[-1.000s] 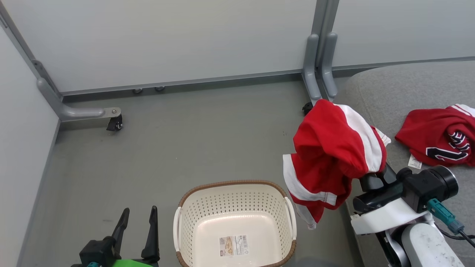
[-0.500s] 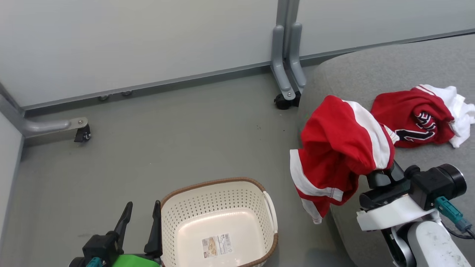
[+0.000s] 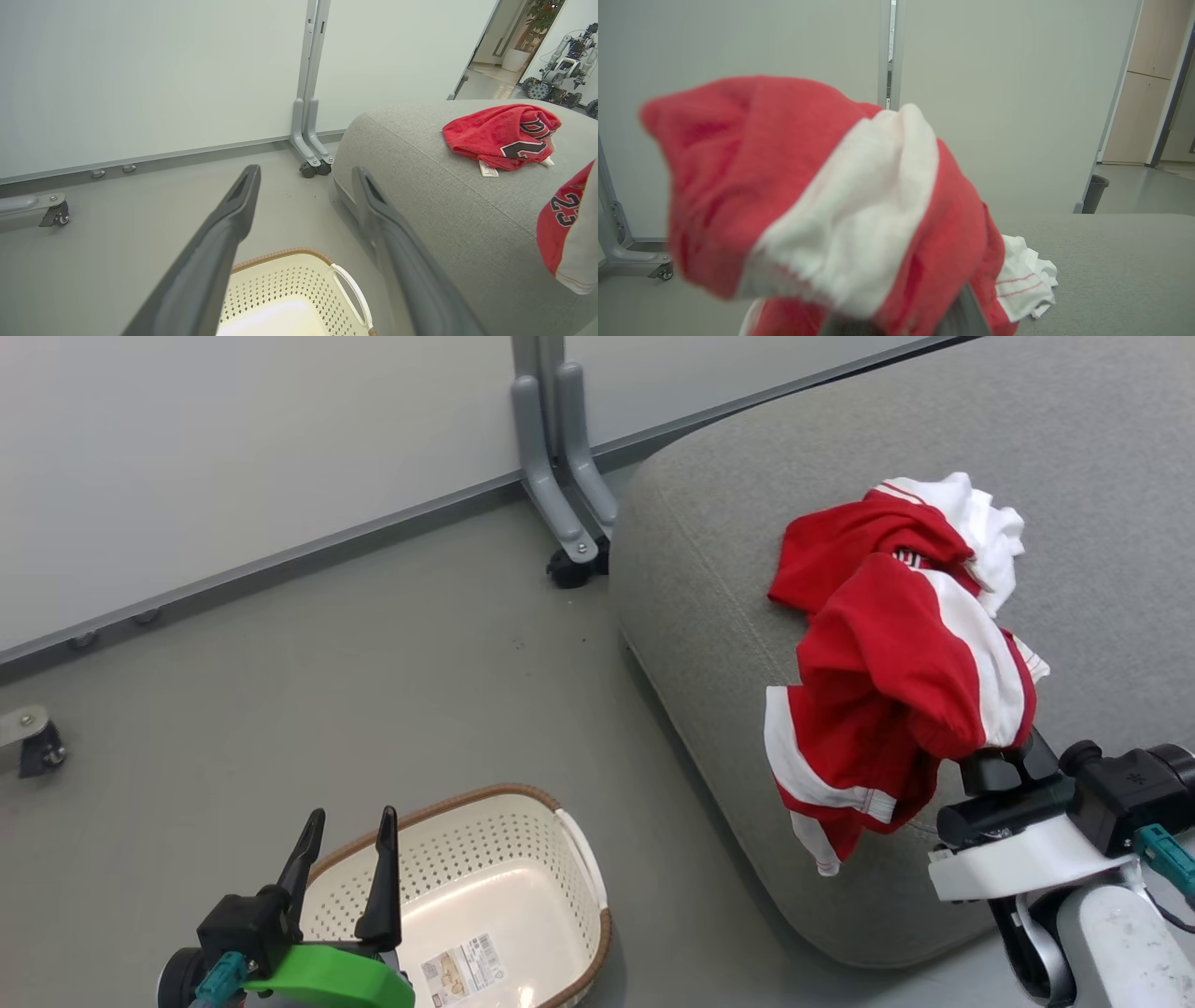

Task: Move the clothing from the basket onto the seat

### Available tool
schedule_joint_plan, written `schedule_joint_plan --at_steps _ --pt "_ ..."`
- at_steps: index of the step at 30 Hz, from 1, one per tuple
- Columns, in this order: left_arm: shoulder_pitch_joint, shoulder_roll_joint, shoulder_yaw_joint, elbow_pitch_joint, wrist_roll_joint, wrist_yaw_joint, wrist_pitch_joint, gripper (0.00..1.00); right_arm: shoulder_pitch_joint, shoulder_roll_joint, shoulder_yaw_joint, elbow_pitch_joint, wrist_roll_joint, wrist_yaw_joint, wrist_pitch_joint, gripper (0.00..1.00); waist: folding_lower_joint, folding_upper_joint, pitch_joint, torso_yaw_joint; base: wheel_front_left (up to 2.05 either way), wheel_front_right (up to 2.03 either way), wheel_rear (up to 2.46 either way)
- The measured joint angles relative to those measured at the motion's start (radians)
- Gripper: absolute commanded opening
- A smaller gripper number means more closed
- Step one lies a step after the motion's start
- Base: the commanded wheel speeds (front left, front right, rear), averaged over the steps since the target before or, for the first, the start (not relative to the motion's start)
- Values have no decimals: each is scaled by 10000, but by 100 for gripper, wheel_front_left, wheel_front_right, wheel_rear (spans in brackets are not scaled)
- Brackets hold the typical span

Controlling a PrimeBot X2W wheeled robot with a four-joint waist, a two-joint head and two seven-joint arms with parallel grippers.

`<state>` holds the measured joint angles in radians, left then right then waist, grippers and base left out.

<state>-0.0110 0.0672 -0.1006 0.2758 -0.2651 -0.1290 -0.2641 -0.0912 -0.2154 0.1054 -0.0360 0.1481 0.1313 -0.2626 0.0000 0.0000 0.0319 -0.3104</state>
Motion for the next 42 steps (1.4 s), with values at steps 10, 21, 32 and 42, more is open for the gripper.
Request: schedule_joint_plan --at_steps 10,21,32,42 --pt "-484 31 -470 27 19 0 0 100 568 86 -1062 -222 -19 0 0 0 0 0 315 -1519 0 0 0" --pt "-894 232 -1034 268 -161 0 0 100 882 456 -1618 -589 -105 0 0 0 0 0 853 -2042 0 0 0" --pt "-676 330 -694 -178 65 0 0 100 -848 13 -1739 -23 -468 2 0 0 0 0 1205 -2087 0 0 0" --pt "-1717 836 -1557 -1584 199 0 0 100 -3829 -1108 -2721 -17 -539 0 -2 0 0 0 2516 -1689 0 0 0"
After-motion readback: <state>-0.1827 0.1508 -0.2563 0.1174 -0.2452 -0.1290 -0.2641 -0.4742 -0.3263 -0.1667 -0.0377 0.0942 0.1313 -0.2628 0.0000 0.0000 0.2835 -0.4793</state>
